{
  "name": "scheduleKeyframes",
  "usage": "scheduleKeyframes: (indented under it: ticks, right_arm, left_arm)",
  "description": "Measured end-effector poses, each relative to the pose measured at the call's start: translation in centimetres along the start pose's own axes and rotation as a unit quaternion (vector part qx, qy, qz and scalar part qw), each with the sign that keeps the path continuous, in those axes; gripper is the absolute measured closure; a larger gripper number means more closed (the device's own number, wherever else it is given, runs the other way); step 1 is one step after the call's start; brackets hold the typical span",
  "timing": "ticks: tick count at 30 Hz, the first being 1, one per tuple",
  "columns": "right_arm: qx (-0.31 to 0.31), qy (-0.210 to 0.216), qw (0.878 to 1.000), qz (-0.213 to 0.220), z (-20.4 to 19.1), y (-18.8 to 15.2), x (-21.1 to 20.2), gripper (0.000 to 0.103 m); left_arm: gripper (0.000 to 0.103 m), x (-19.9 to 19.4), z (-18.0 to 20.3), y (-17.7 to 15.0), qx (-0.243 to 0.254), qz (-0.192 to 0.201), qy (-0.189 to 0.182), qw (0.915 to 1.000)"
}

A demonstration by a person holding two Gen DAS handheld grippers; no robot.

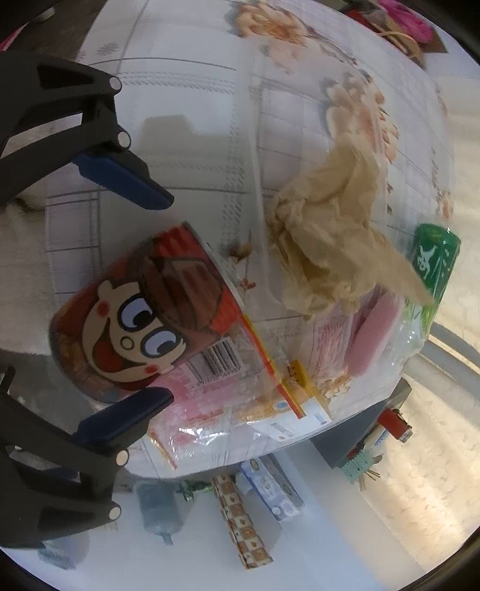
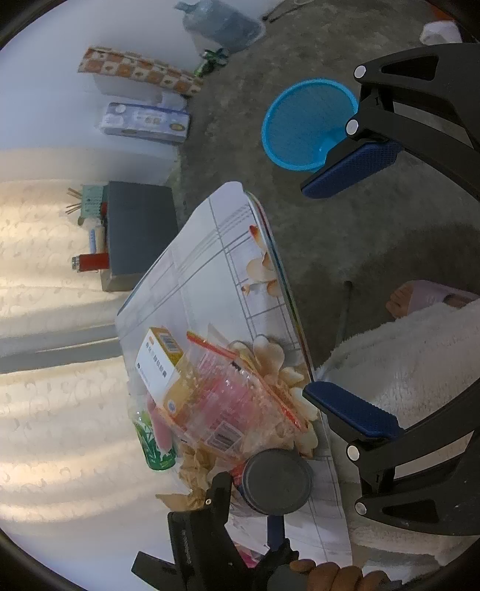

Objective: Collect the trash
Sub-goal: 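Reach the left tool to the red cartoon can and close on it, then grasp the clear plastic bag with the right tool while the left tool holds the can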

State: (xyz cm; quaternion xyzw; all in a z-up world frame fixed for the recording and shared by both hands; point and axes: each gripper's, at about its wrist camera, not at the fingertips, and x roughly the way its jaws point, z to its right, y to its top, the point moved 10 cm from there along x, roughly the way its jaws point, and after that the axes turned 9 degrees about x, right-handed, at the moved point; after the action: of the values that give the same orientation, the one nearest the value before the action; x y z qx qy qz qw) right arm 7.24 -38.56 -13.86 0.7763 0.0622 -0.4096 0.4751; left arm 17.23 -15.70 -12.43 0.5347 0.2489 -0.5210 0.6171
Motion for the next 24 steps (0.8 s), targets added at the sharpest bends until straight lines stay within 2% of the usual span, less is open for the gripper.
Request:
scheduleKeyframes:
  ticks: [4,6,8,12,16,21,24]
  right_arm:
    - [0.004,0.004,1.000,-0.001,0.0,-0.1,0.0,0.008]
    - [0.005,0.003,1.000,0.001,0.0,0.0,-0.2,0.008]
    - [0.005,0.003,1.000,0.002,0.0,0.0,-0.3,0.008]
    - [0.003,0.004,1.000,0.003,0.1,0.1,-0.7,0.008]
    - [0.001,0.021,1.000,0.004,-0.4,0.8,-0.9,0.008]
    - [0.012,0.096,0.995,-0.013,-2.4,2.7,-0.3,0.008]
    - [0.027,0.157,0.986,-0.041,-4.1,4.0,1.1,0.008]
  left_arm:
    - [0.023,0.9,1.0,-0.3,0.006,-0.010,-0.005,0.9999]
    - [0.036,1.0,1.2,-1.0,0.010,-0.015,-0.007,0.9998]
    - [0.037,1.0,1.1,-0.8,0.018,-0.008,0.000,0.9998]
    - [0.037,0.7,0.4,-0.7,0.013,-0.006,-0.010,0.9998]
    - [0.037,0.1,-0.9,-0.8,0.028,-0.001,-0.007,0.9996]
    - [0.037,-1.1,-2.6,-1.6,0.069,0.014,0.011,0.9975]
    - [0.037,-1.6,-3.3,-1.9,0.088,0.023,0.012,0.9958]
